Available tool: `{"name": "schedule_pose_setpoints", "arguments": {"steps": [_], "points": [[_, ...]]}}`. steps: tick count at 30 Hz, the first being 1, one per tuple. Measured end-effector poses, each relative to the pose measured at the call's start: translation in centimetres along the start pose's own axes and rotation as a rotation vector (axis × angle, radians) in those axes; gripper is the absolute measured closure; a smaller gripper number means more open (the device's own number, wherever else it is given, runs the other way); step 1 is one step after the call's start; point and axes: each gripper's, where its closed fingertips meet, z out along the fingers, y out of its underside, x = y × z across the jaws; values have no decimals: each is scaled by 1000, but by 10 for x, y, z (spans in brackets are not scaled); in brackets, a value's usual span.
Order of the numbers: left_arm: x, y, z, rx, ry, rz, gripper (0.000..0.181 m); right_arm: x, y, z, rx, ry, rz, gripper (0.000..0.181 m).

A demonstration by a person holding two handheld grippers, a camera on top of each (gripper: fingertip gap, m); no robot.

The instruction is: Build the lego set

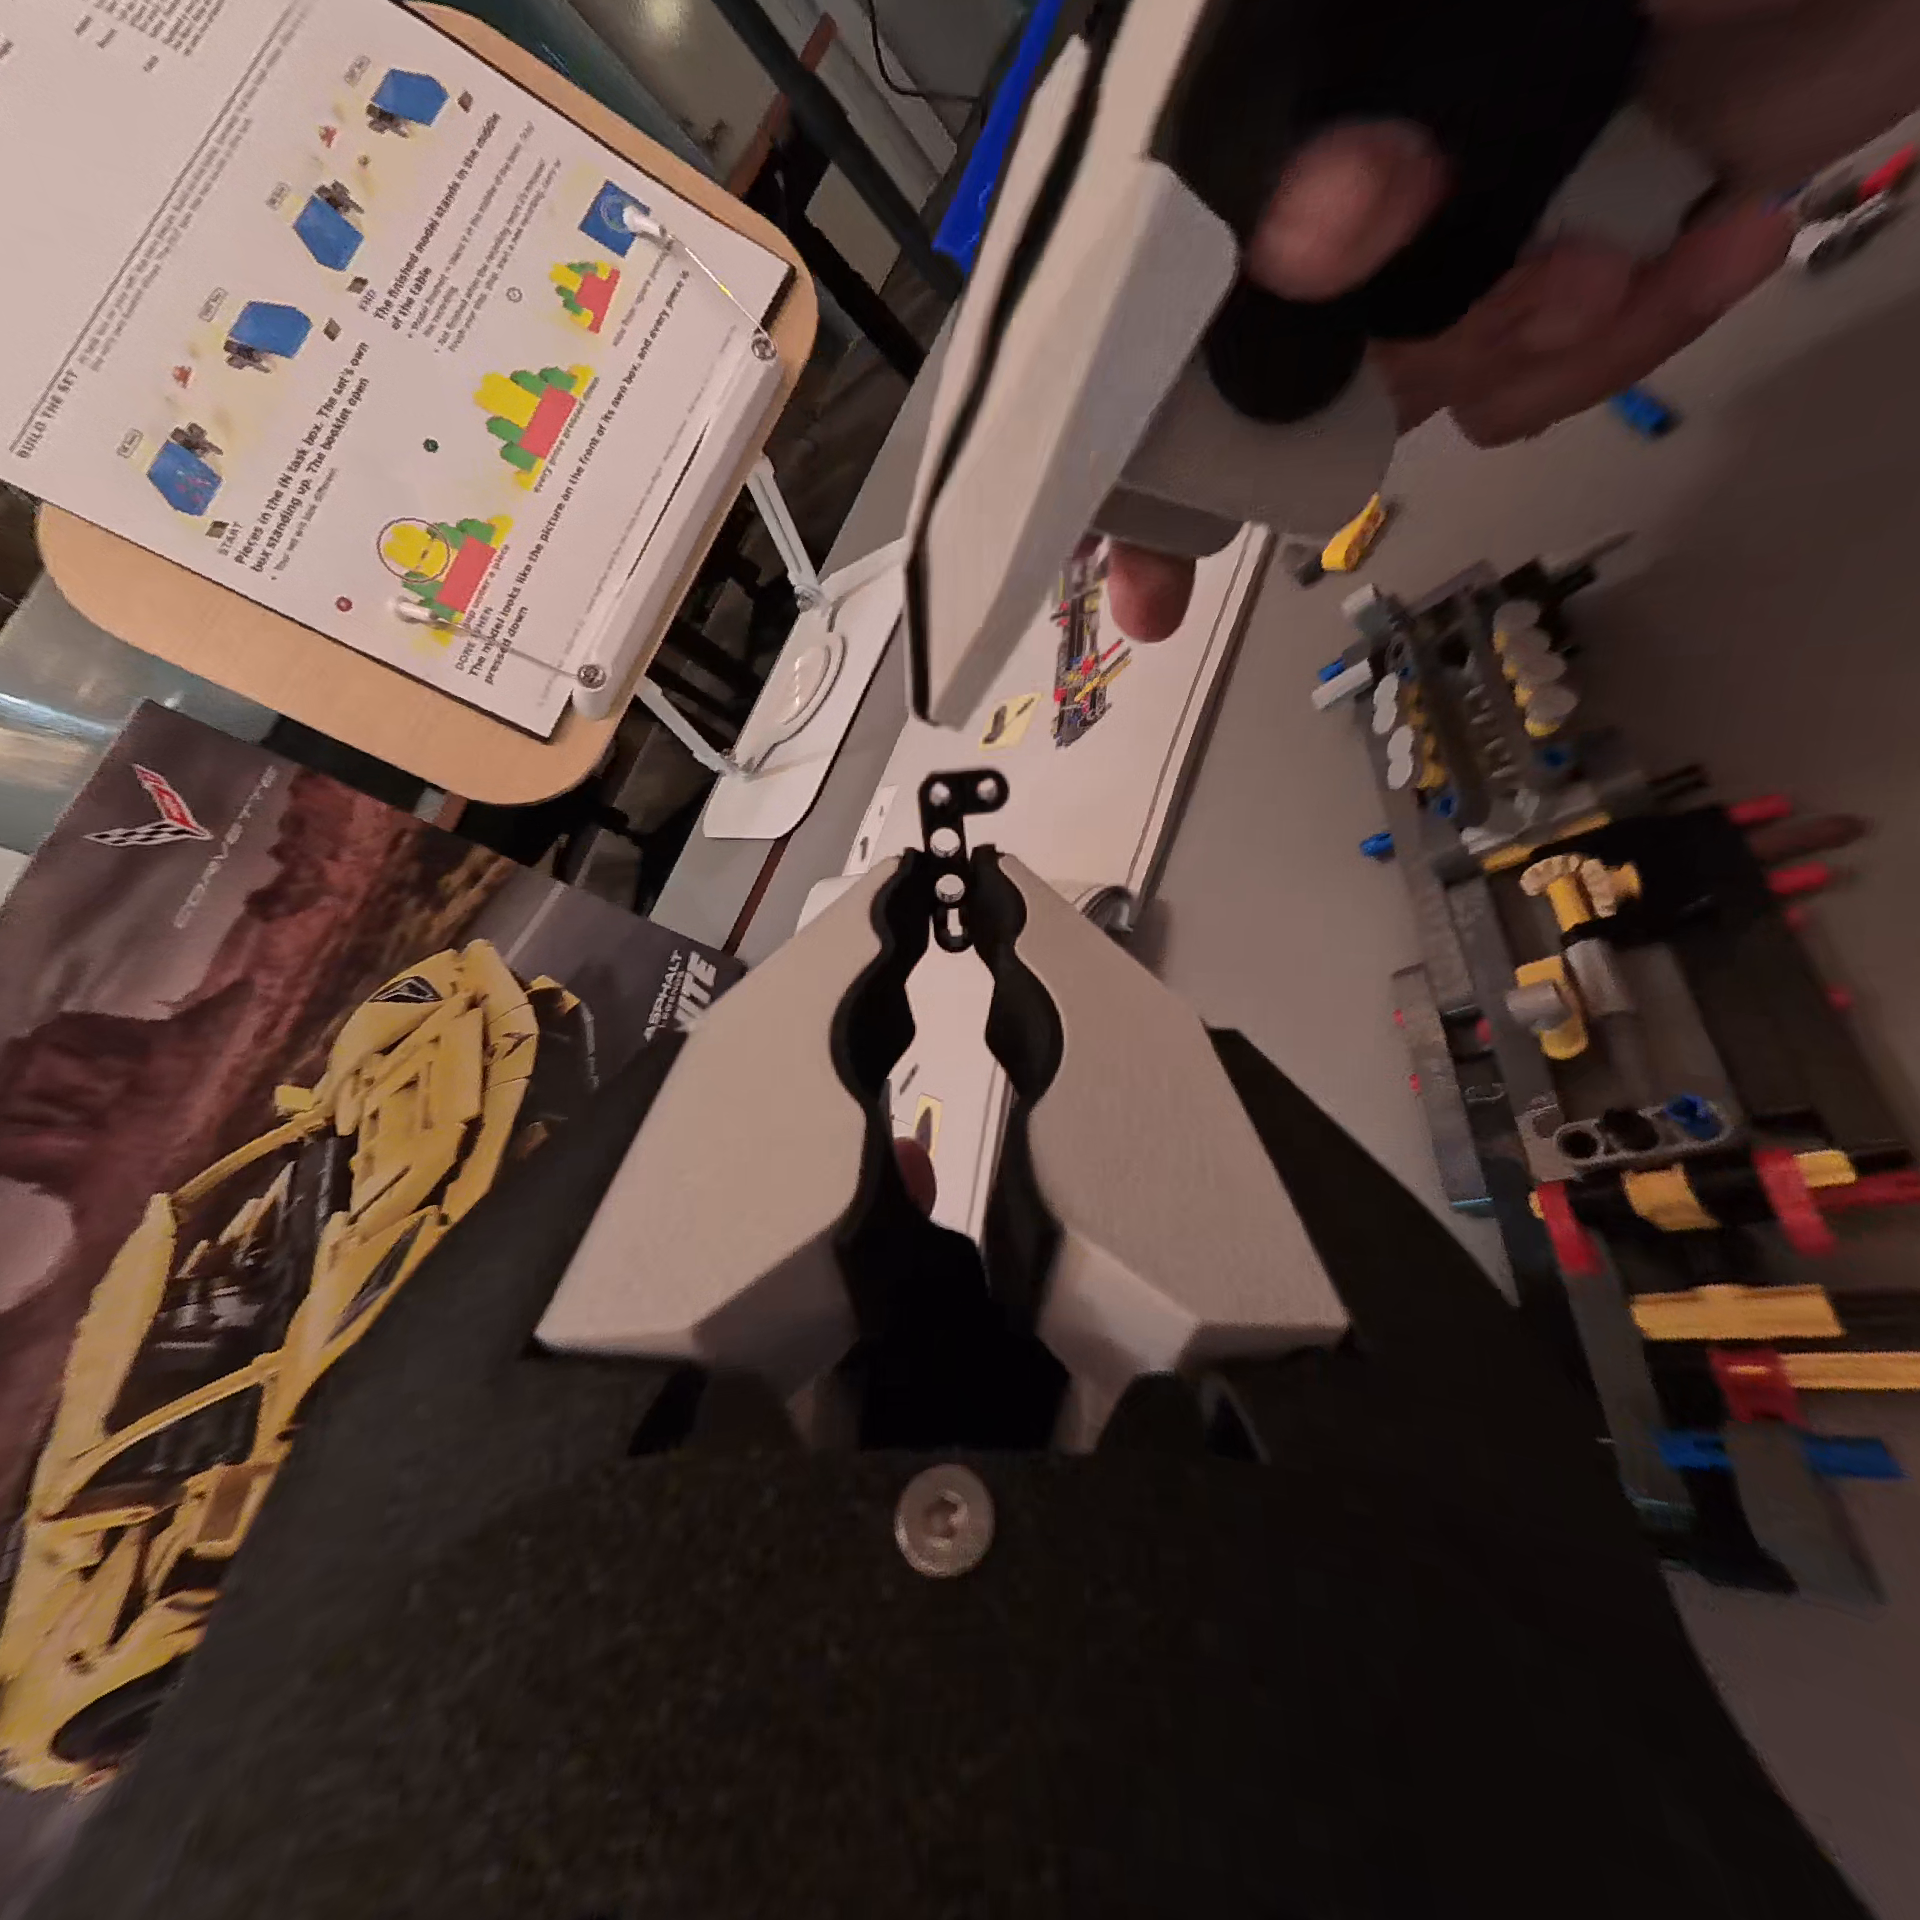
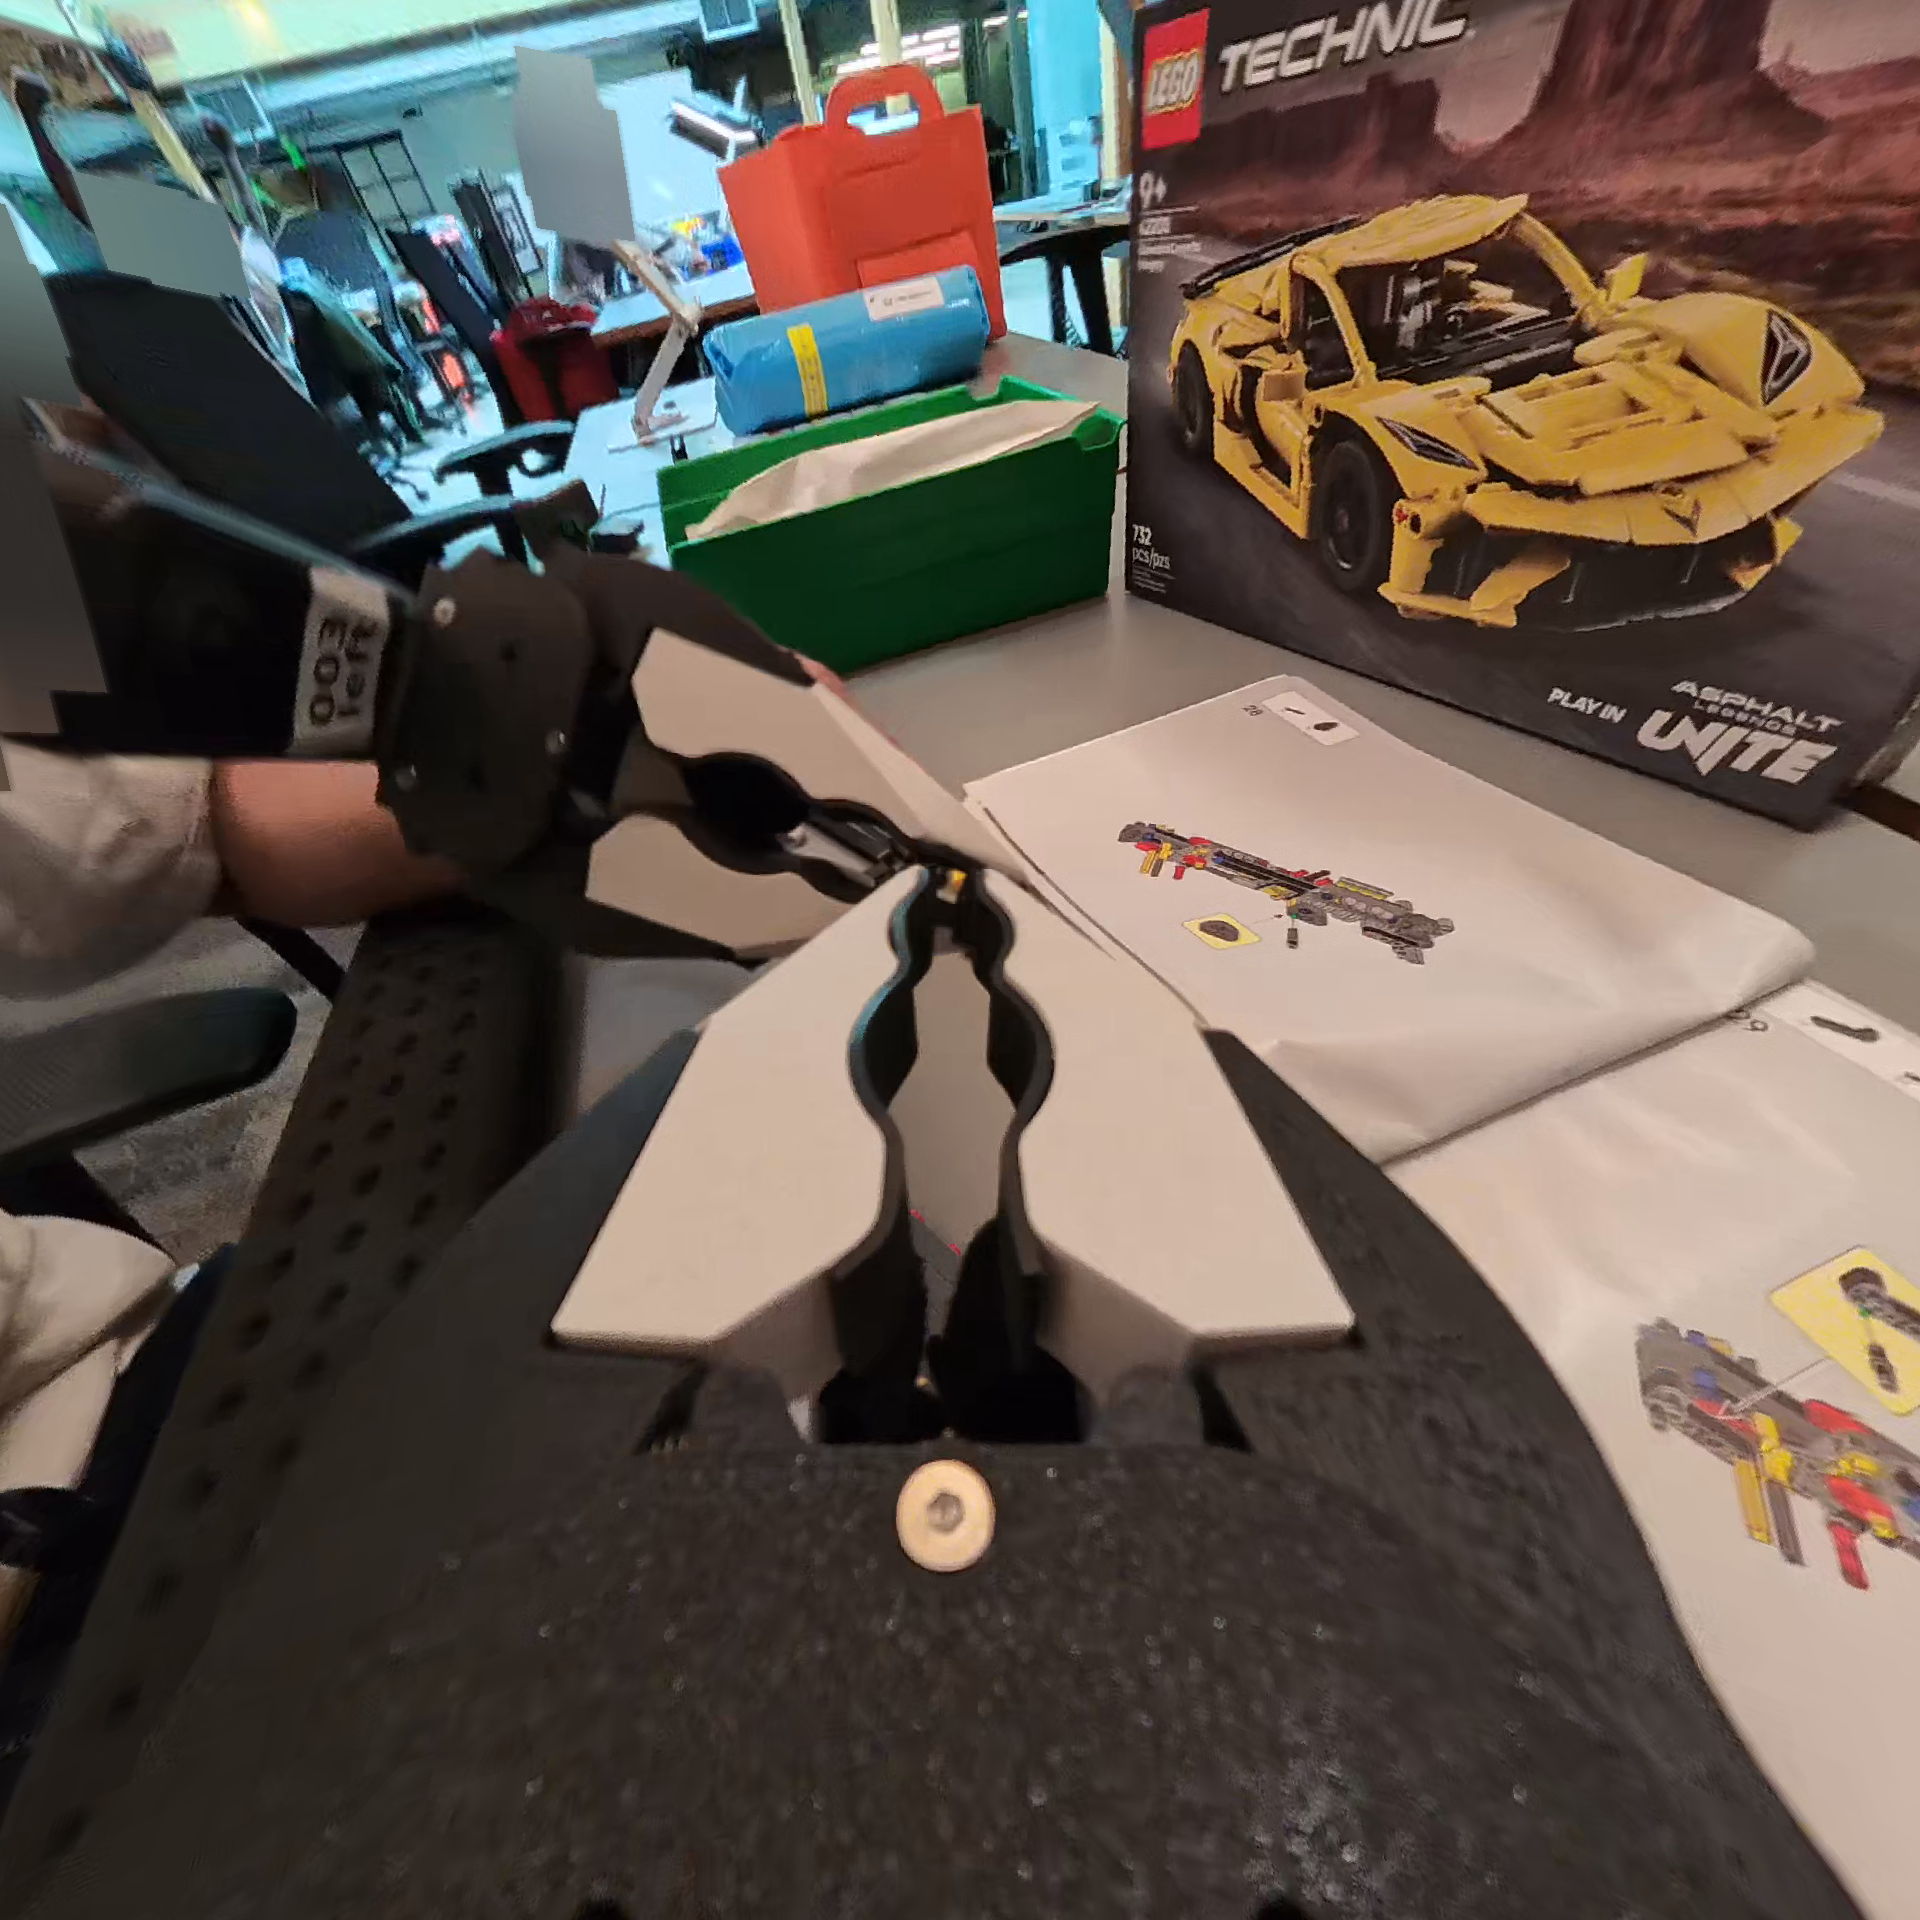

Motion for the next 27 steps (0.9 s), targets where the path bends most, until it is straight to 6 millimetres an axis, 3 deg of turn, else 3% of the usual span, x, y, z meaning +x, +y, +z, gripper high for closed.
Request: {"name": "schedule_pose_setpoints", "arguments": {"steps": [9,22,27], "points": [[9,4,3,-75,-12,42,174,14,19,7,-107,102,-49,169],[9,-5,-3,-57,-45,150,175,13,22,5,-88,33,-4,180],[10,-11,-6,-1,-19,134,175,13,20,0,-50,-40,58,166]]}}
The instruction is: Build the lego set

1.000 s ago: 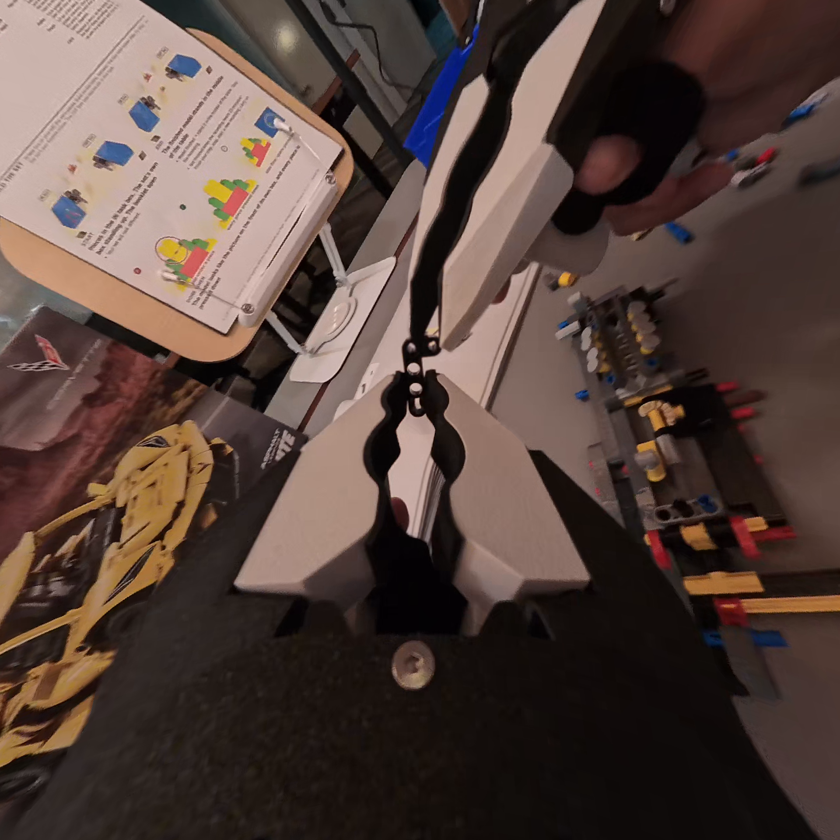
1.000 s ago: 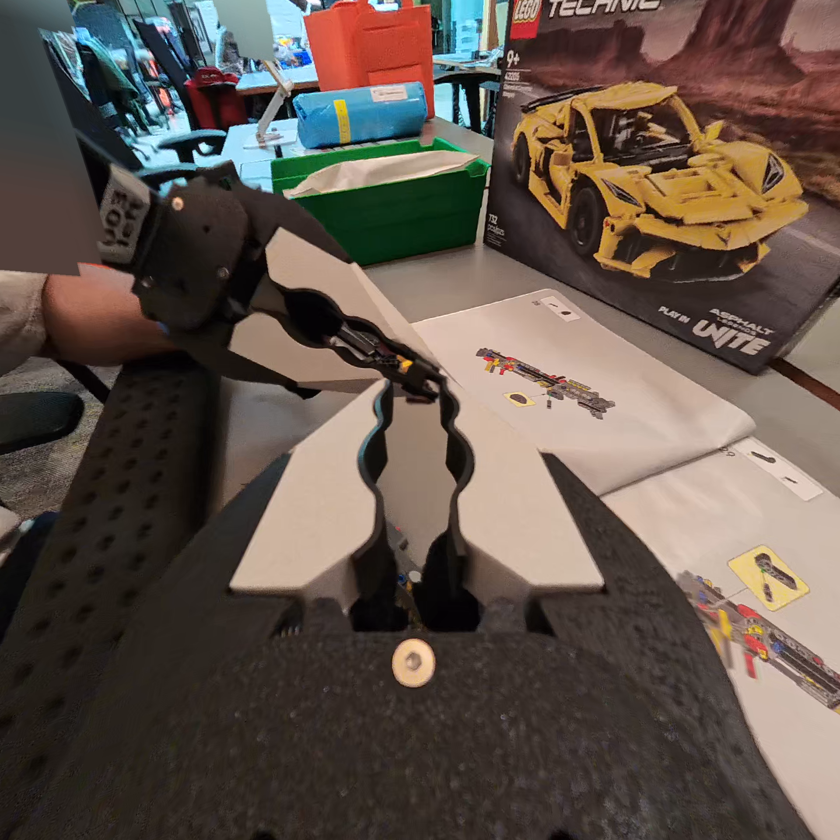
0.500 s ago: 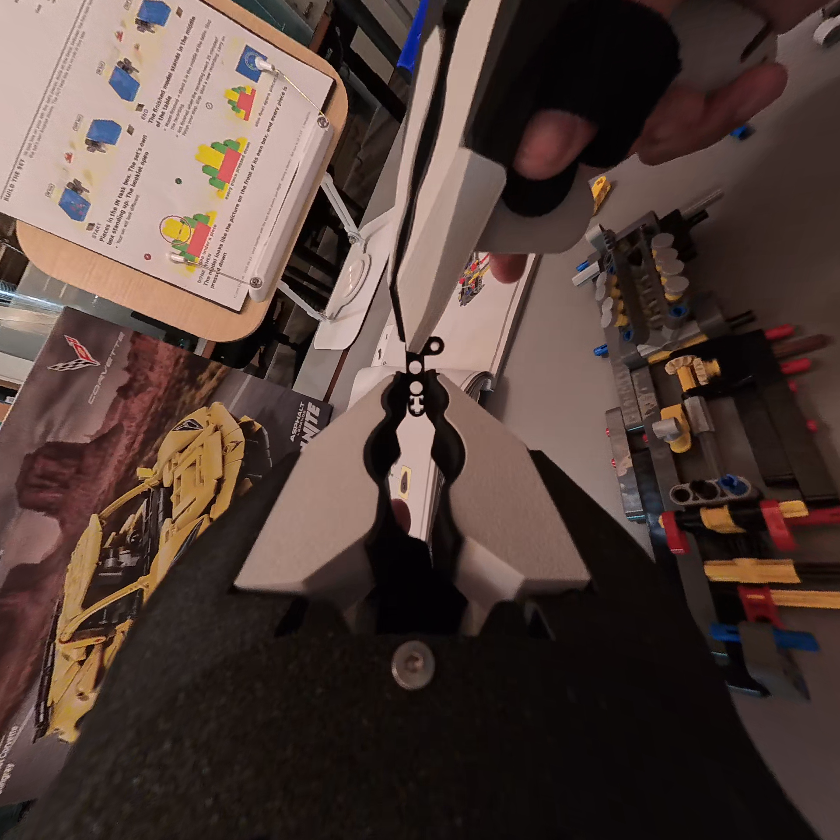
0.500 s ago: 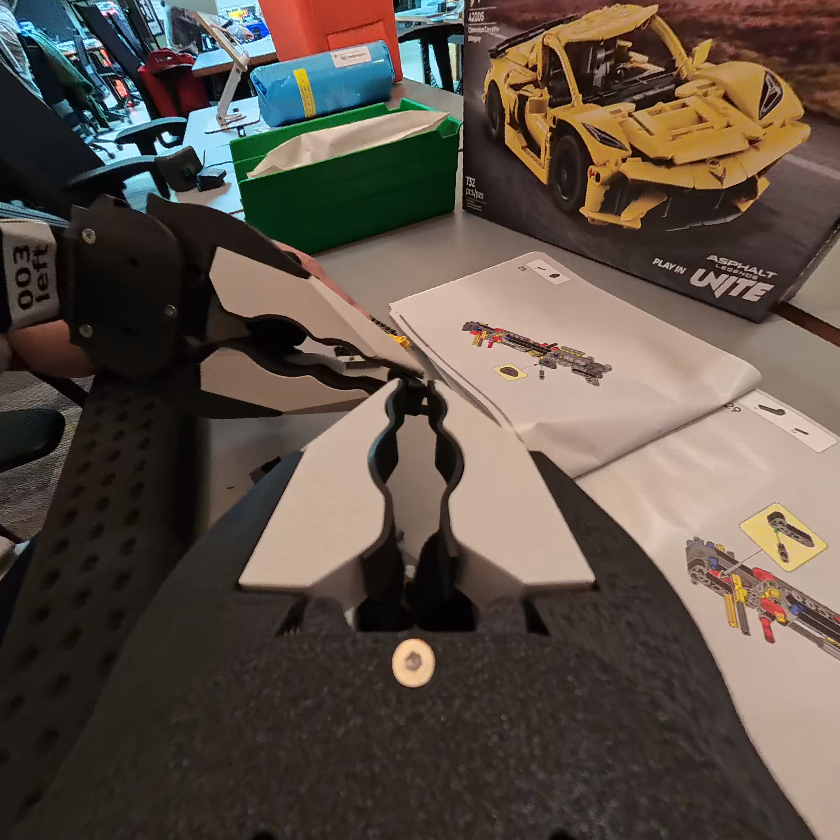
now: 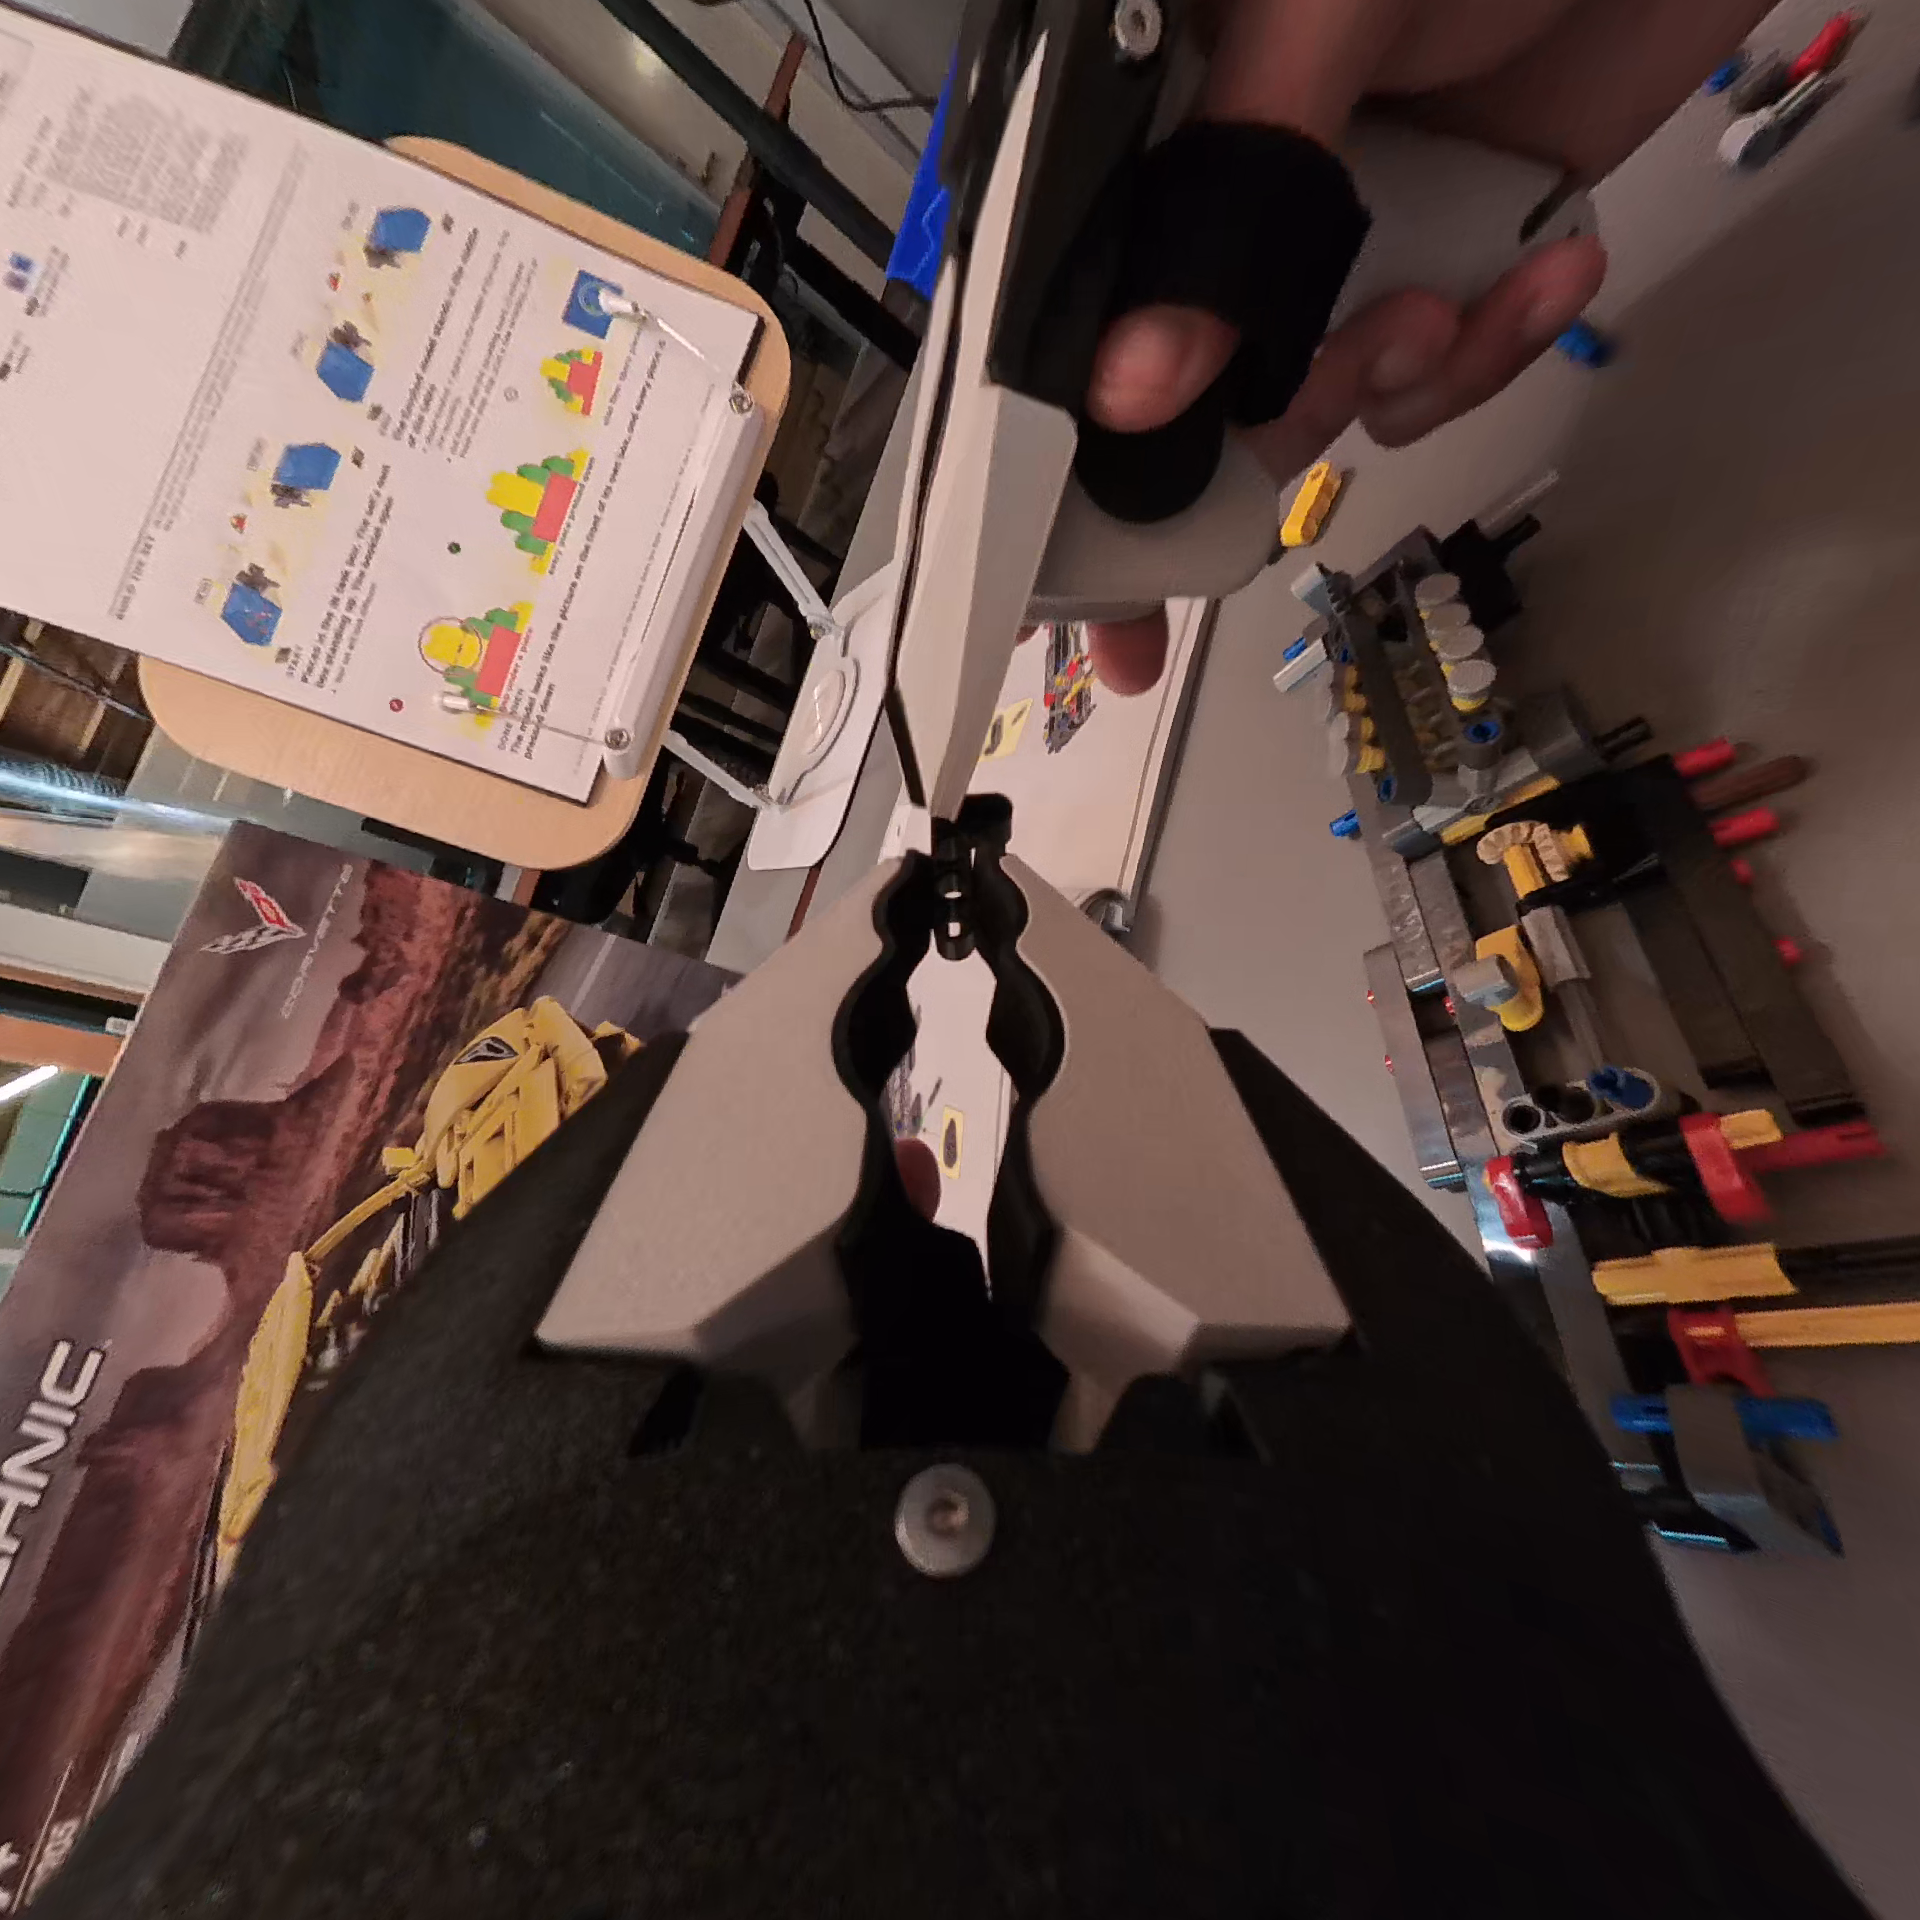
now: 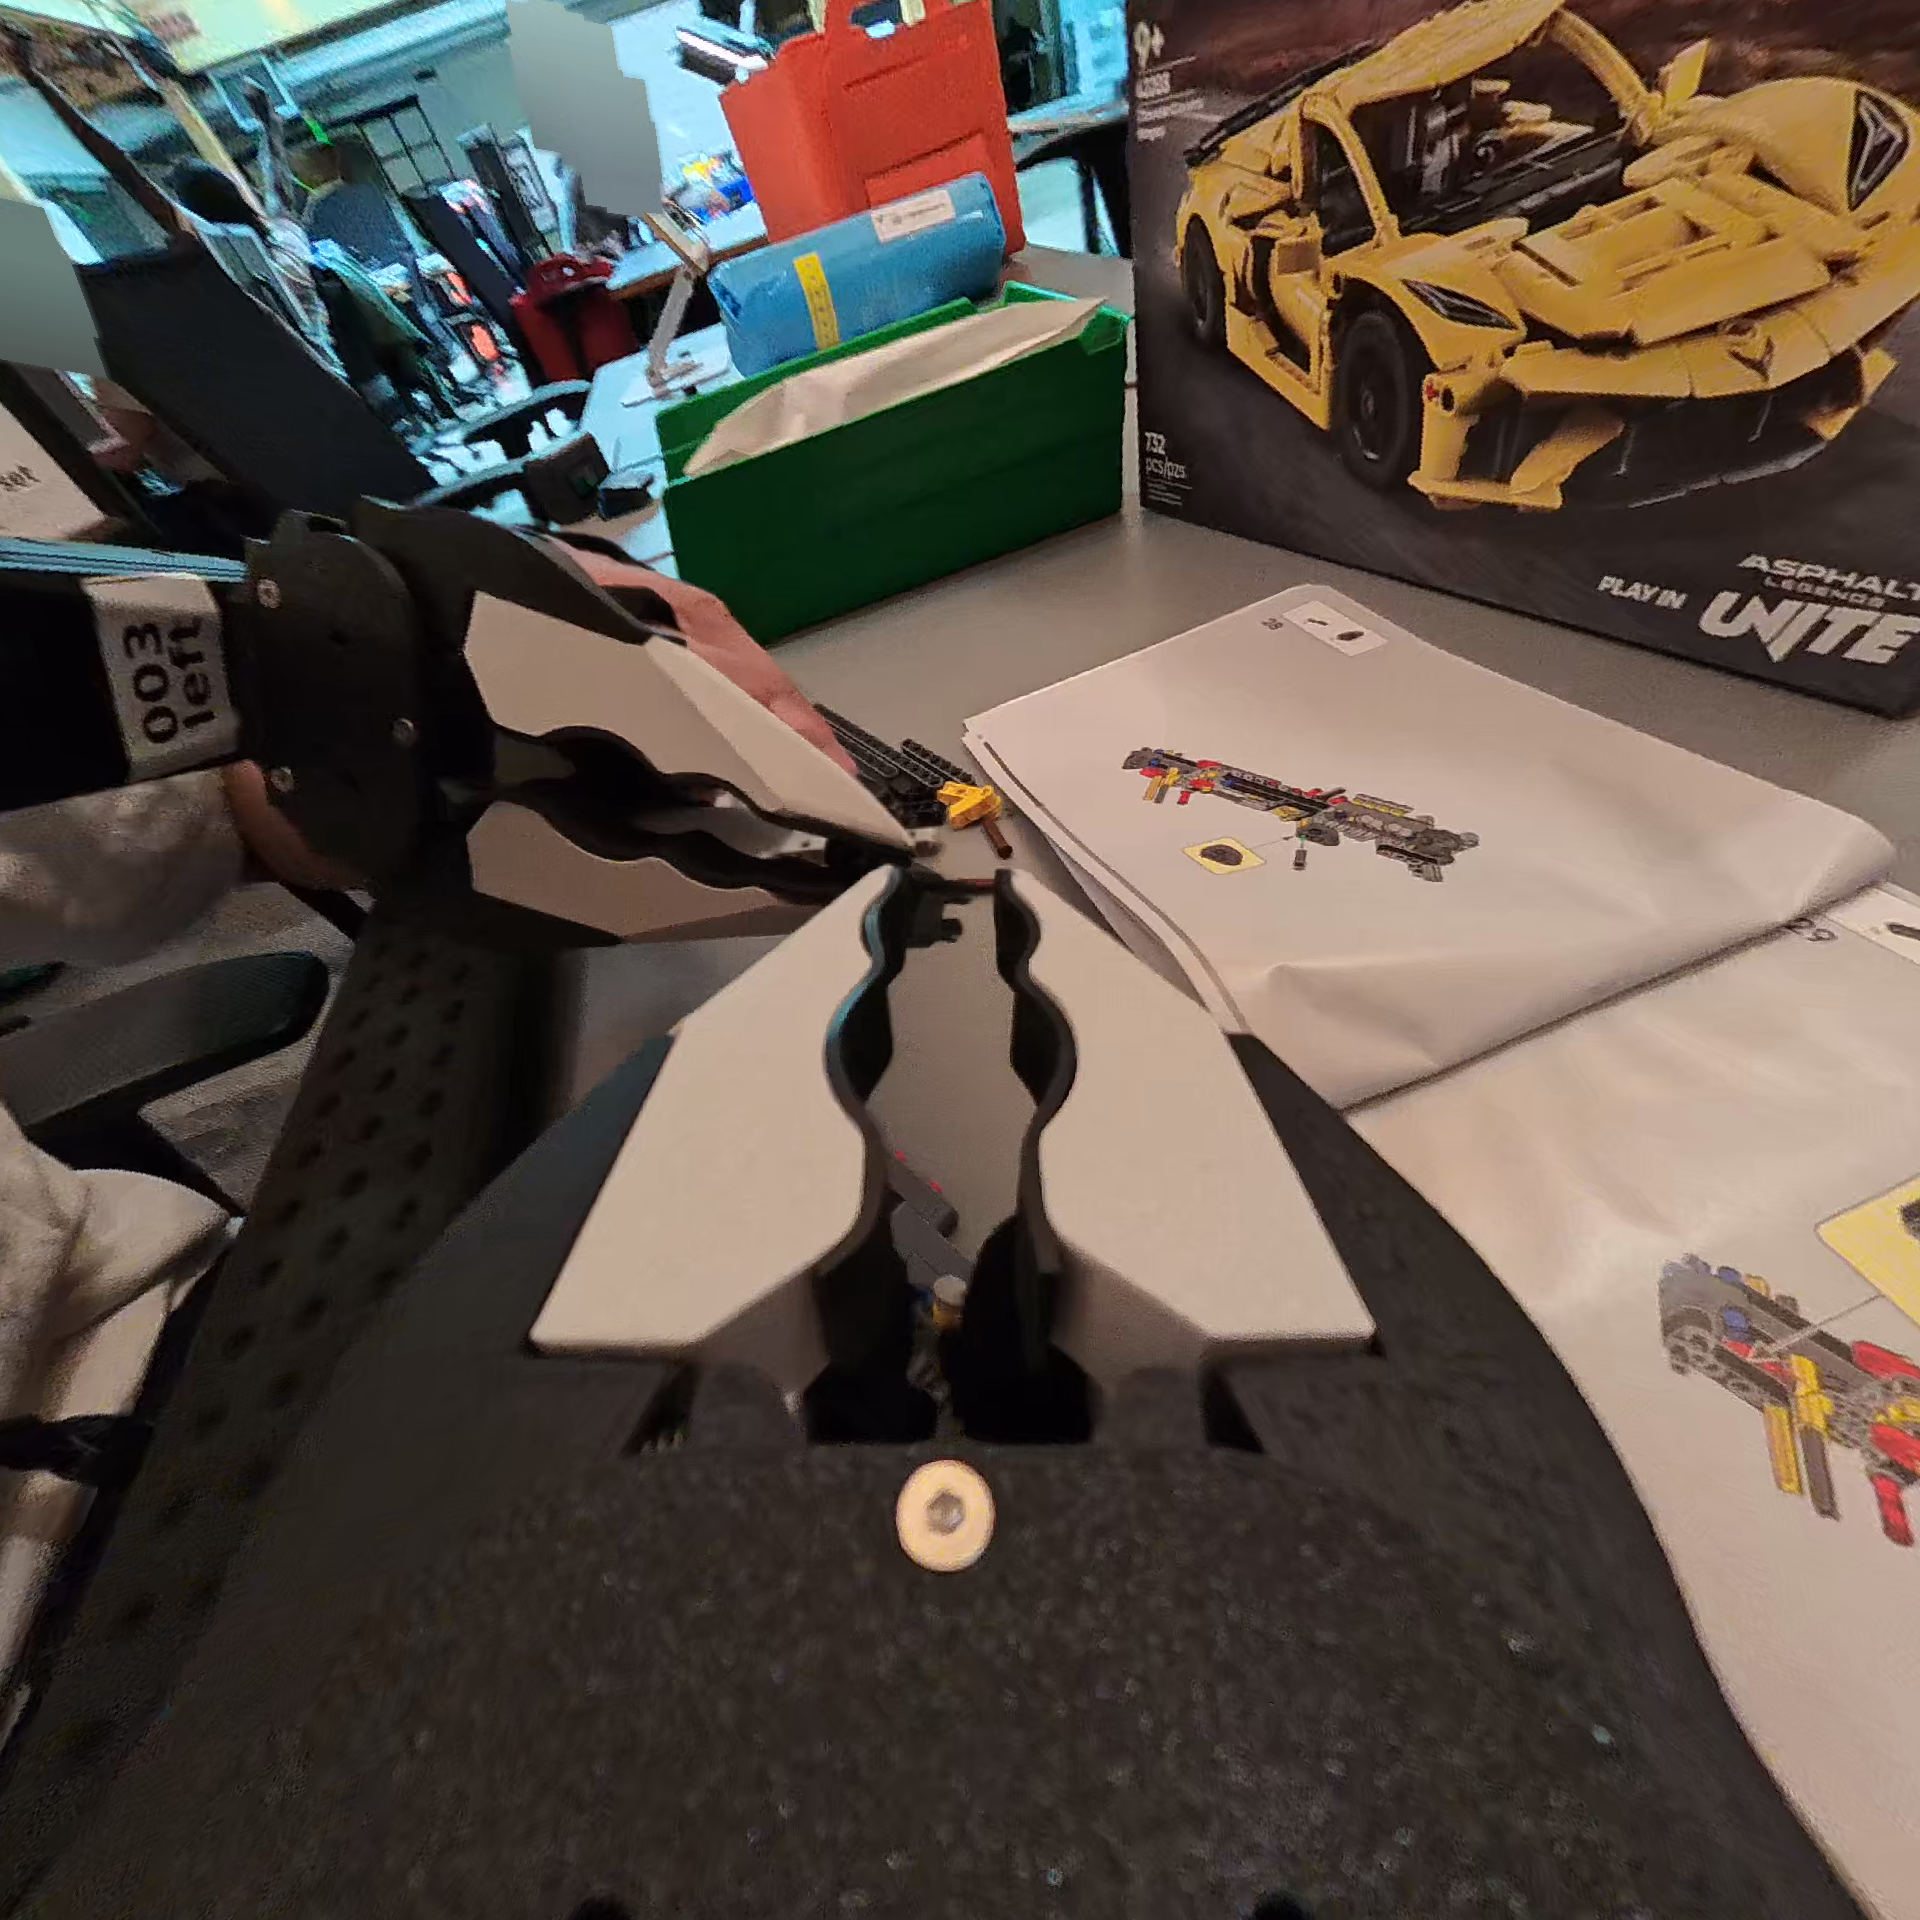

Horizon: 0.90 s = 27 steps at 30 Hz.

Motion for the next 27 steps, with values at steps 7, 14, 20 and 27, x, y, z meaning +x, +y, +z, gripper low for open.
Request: {"name": "schedule_pose_setpoints", "arguments": {"steps": [7,14,20,27], "points": [[-11,-16,-8,92,-69,-29,175,-17,-9,-6,89,-229,190,170],[-6,-19,-9,169,116,-294,168,-18,-14,-10,105,-219,156,174],[6,-23,-11,263,482,-769,165,-23,-15,-12,87,-159,-11,174],[-2,-28,-18,348,602,-939,173,-29,-17,-11,100,-149,-71,173]]}}
